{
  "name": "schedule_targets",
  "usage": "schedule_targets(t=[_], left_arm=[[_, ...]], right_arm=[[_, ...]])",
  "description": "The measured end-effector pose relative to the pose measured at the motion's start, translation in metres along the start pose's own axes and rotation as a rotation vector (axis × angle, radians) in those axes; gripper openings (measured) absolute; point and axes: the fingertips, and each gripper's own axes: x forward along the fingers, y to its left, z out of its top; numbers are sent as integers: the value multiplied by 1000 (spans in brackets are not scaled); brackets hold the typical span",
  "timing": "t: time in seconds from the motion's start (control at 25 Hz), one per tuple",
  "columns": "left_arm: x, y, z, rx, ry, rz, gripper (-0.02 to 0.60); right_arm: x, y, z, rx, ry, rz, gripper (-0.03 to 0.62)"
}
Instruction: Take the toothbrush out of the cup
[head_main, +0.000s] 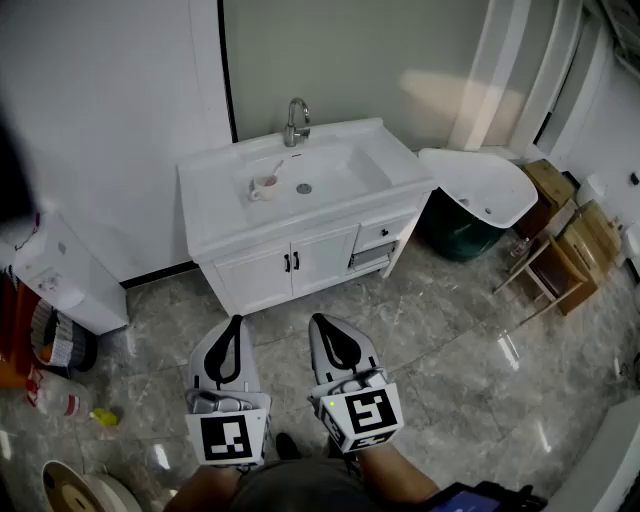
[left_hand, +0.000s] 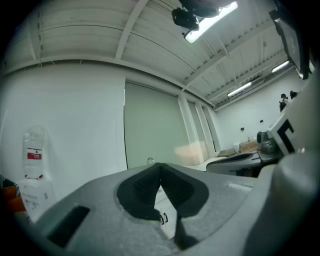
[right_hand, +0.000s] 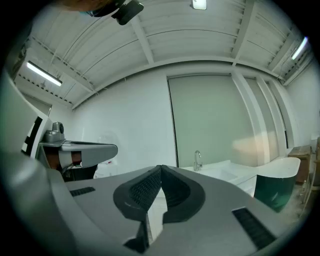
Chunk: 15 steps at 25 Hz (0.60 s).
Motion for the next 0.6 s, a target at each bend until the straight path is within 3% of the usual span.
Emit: schedule_targets(t=[0.6], left_arm=[[32, -76, 17, 24, -2, 64, 11]], right_arm=[[-15, -100, -1, 41, 30, 21, 15]])
